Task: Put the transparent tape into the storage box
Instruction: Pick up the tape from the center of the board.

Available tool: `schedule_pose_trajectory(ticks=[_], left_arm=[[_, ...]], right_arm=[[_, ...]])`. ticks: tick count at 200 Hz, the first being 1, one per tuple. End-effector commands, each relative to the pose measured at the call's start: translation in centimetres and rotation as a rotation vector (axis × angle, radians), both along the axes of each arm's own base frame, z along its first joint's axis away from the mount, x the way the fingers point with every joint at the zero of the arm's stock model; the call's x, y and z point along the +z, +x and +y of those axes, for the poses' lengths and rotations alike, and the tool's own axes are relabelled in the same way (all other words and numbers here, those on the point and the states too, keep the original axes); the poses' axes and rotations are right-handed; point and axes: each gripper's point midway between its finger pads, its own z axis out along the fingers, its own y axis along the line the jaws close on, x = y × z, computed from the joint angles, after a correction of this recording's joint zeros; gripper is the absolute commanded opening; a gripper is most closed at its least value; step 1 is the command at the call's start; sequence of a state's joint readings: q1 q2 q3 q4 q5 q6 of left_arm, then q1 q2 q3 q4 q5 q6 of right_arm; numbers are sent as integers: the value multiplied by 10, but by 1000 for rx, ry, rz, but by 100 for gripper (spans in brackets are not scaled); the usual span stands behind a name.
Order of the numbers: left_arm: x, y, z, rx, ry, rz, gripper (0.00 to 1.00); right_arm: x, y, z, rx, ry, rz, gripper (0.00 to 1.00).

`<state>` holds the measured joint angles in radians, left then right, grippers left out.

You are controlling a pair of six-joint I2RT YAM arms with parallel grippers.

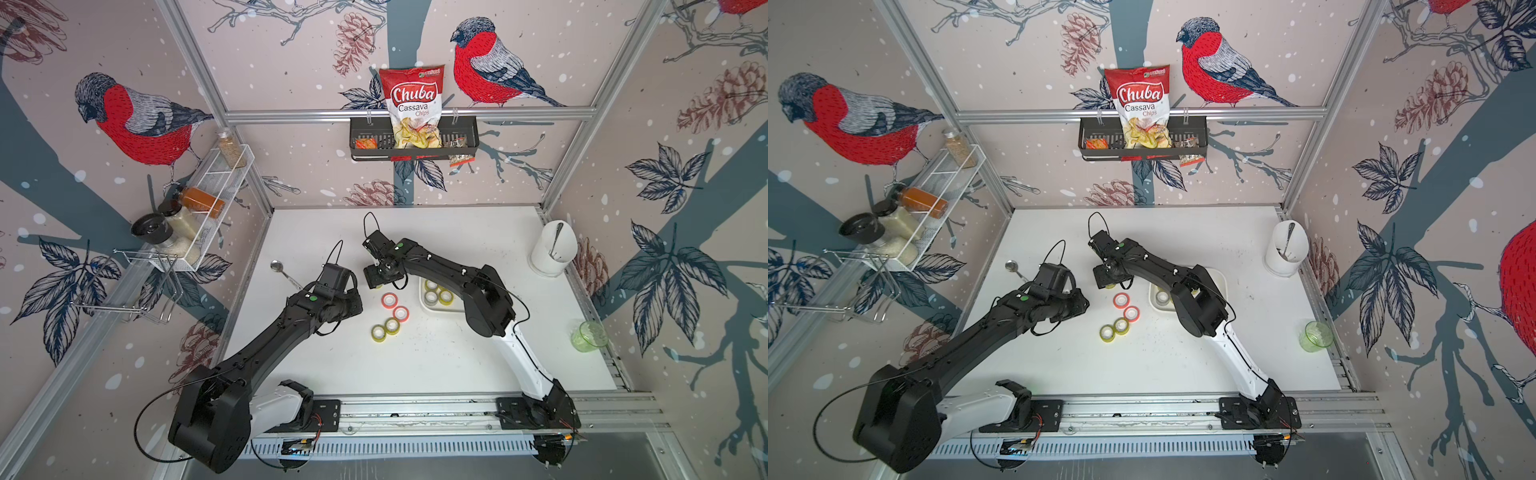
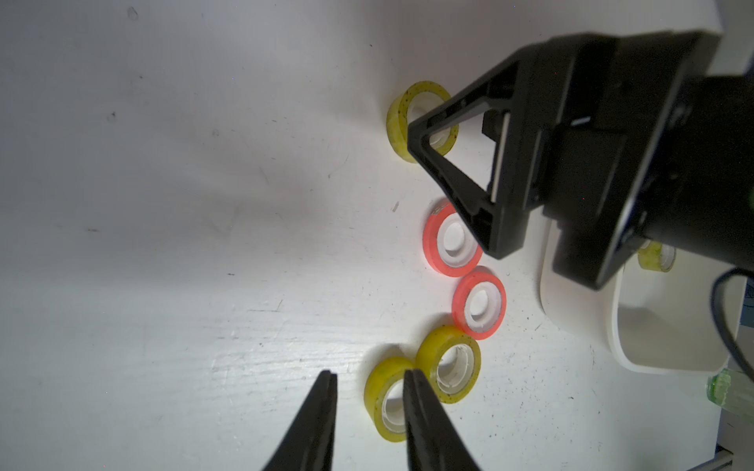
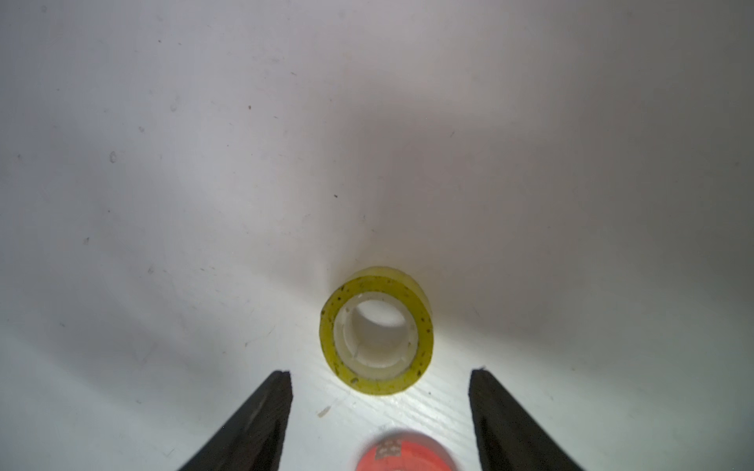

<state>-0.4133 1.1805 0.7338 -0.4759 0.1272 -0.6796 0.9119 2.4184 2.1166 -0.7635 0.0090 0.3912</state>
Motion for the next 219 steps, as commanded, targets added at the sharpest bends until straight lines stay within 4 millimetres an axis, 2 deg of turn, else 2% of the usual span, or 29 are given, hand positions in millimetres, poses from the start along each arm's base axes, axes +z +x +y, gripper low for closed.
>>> schedule_pose_trajectory(ticks=[1,51,123,172,219], left_arm=[[0,0,0,-5,-5,-3,33],[-1,-1,1,-3,-6,-3,33],[-4,-3,1,-4,-10,2,33],[2,-1,-6,-35,-37,-19,33],[6,3,-11,-47,-61,-33,33]], right_arm=[[-4,8,-2,-30,-30,-37,74],[-16,11,5,-22,-41,-64,73],[-22,11,10,-7,-30,-58,59],[-8,10,7,-4,-30,-70,51],[16,5,3,-1,2,-67,50]])
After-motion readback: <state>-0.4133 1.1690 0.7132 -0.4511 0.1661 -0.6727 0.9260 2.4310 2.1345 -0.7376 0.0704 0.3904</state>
